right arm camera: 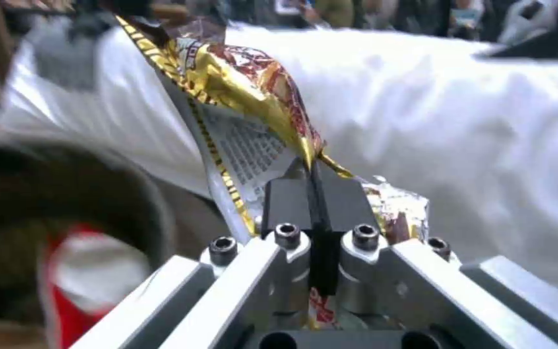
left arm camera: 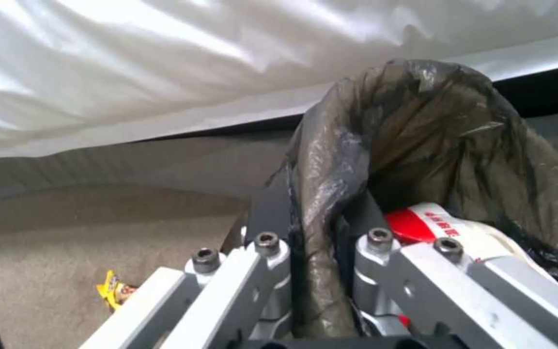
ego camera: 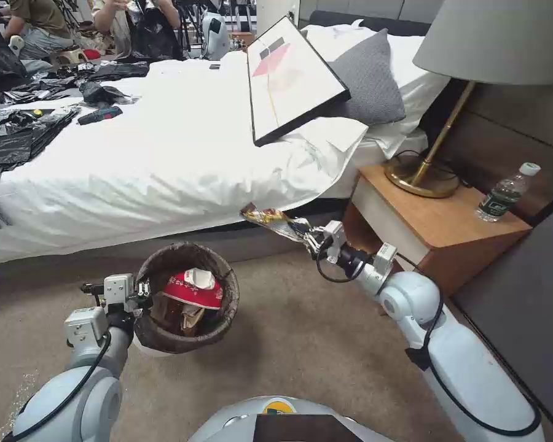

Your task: Pick up the trash bin, then pick up the garbage from the floor and place it into the trash bin.

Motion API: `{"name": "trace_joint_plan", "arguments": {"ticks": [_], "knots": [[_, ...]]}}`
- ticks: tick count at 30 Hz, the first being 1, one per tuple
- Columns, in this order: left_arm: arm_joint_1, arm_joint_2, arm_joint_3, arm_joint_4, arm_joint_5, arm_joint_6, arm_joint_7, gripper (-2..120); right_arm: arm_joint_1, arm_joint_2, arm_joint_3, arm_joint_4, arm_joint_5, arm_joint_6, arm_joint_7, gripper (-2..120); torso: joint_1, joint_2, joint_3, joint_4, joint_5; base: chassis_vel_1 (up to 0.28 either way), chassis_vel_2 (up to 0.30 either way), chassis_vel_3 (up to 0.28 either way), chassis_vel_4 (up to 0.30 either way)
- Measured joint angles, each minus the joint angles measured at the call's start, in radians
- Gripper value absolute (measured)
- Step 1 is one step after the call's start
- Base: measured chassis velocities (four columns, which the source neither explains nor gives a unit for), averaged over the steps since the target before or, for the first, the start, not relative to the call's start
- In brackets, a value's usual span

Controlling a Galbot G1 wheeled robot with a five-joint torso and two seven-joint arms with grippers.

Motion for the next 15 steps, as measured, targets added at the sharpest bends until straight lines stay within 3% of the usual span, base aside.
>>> {"name": "trace_joint_plan", "arguments": {"ticks": [4,15], "knots": [[-0.003,0.000,0.006,0.000,0.000,0.000,0.000,7,0.018,0.031,-0.060,0.066,0.000,-0.046,0.009,0,0.000,0.000,0.000,0.0001,-0.0001,0.000,0.000,0.000,0.000],[-0.009,-0.002,0.012,0.000,0.000,0.002,-0.001,7,0.072,0.107,-0.262,0.097,-0.093,-0.114,0.014,0,0.000,0.000,0.000,0.0000,0.0000,0.000,0.000,0.000,0.000]]}}
